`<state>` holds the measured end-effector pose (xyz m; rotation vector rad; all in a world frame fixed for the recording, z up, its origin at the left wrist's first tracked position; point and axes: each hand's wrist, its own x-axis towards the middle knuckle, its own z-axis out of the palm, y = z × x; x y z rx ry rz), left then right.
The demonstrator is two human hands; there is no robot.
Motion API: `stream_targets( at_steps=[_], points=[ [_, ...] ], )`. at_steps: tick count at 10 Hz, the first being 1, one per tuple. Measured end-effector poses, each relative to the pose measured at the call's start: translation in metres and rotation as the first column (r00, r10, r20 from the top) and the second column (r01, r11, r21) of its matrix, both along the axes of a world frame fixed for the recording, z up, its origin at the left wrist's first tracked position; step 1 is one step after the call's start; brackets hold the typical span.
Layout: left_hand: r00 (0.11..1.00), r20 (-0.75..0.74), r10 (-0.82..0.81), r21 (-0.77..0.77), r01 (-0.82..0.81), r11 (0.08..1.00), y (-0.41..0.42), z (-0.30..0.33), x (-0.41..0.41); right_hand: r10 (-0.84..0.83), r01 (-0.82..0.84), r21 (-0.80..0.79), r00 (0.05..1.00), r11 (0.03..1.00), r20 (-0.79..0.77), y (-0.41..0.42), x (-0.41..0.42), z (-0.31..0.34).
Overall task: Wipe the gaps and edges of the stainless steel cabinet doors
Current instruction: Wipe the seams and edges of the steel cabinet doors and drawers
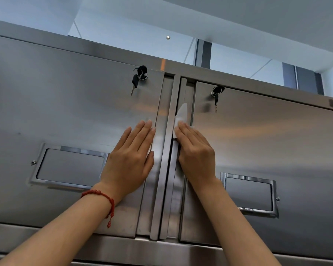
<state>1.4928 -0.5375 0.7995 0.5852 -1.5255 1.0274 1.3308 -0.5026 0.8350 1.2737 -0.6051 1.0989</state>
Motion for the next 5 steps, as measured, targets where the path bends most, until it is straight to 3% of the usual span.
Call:
stream_targets(
  at_steps=[5],
  points=[
    [1.000,0.002,-0.005,0.016,0.005,1.000,0.003,0.000,-0.001,-0.016,0.016,0.048,1.000,0.999,0.008,0.003,0.002,-0.014]
  ],
)
